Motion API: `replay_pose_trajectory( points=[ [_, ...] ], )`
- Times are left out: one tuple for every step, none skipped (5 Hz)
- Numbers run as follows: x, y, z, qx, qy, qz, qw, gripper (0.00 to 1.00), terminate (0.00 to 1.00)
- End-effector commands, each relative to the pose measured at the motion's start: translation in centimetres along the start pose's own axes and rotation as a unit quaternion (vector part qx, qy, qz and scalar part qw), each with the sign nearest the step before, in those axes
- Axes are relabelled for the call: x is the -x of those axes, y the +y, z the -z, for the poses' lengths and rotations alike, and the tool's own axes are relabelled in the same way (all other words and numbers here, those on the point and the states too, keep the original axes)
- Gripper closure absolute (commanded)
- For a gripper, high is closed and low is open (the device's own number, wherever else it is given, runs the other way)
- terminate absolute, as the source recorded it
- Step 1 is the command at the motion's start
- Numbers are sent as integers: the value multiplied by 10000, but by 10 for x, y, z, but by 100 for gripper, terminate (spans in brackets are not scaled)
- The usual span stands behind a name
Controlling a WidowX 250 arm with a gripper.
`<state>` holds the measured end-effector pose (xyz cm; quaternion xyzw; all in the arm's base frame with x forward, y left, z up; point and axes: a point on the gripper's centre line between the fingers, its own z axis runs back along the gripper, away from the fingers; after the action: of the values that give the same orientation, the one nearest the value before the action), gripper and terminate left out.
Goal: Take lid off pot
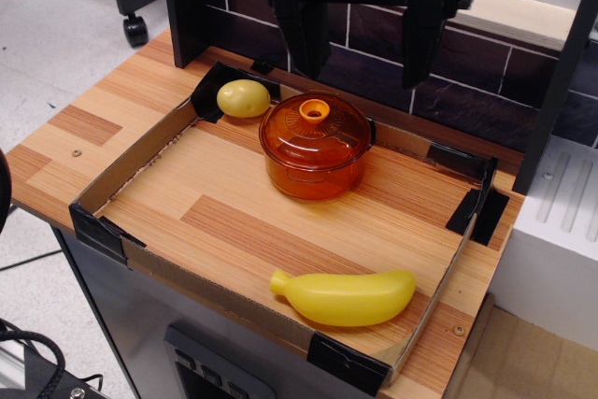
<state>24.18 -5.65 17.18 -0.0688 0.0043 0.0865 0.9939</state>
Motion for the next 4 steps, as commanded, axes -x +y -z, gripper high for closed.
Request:
replay_pose_trajectory(
  points=[
    [0, 0, 0, 0, 0, 0, 10000, 0, 0],
    [-10, 10, 8, -339, -149, 393, 9985, 0, 0],
    [-22, 21, 14, -332, -249, 448, 9981, 0, 0],
    [-35, 33, 21, -297, -419, 510, 9974, 0, 0]
  ],
)
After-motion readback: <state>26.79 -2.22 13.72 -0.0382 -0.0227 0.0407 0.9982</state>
